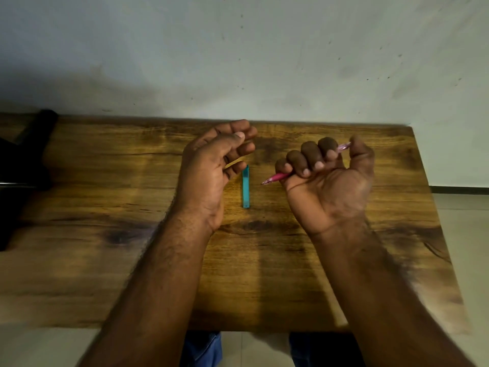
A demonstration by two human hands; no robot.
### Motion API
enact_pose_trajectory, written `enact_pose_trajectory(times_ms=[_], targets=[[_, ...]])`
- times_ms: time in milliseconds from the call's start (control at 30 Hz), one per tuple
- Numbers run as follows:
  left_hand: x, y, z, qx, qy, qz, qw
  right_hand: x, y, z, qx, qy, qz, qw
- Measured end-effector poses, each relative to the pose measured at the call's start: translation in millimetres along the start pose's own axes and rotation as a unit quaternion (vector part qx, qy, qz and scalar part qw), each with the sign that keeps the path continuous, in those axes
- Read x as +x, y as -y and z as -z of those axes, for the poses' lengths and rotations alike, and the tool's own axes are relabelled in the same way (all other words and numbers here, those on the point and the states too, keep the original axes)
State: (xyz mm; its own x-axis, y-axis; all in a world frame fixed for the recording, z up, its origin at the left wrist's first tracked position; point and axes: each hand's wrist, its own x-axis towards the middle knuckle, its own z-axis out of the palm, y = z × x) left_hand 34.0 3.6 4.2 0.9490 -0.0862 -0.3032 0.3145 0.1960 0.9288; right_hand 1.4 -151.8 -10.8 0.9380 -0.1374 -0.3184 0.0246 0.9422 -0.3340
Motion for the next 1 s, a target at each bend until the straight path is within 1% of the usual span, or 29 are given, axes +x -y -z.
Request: enact_pose_trajectory(times_ms=[233,500,1000], targets=[[-0.5,-0.4,-0.8,-0.001,0.003,0.000,1.000,-1.9,2.0,-2.9,0.021,0.006,-0.007,1.000],[-1.3,-1.1,-1.1,0.000,0.003,0.000,1.000,-3.6,0.9,-6.1,0.012,0.017,0.000,1.000],[-1.9,-1.2,-0.8,-0.002,0.002,0.002,1.000,-3.7,-0.8,-6.3,0.013,0.009,0.002,1.000]])
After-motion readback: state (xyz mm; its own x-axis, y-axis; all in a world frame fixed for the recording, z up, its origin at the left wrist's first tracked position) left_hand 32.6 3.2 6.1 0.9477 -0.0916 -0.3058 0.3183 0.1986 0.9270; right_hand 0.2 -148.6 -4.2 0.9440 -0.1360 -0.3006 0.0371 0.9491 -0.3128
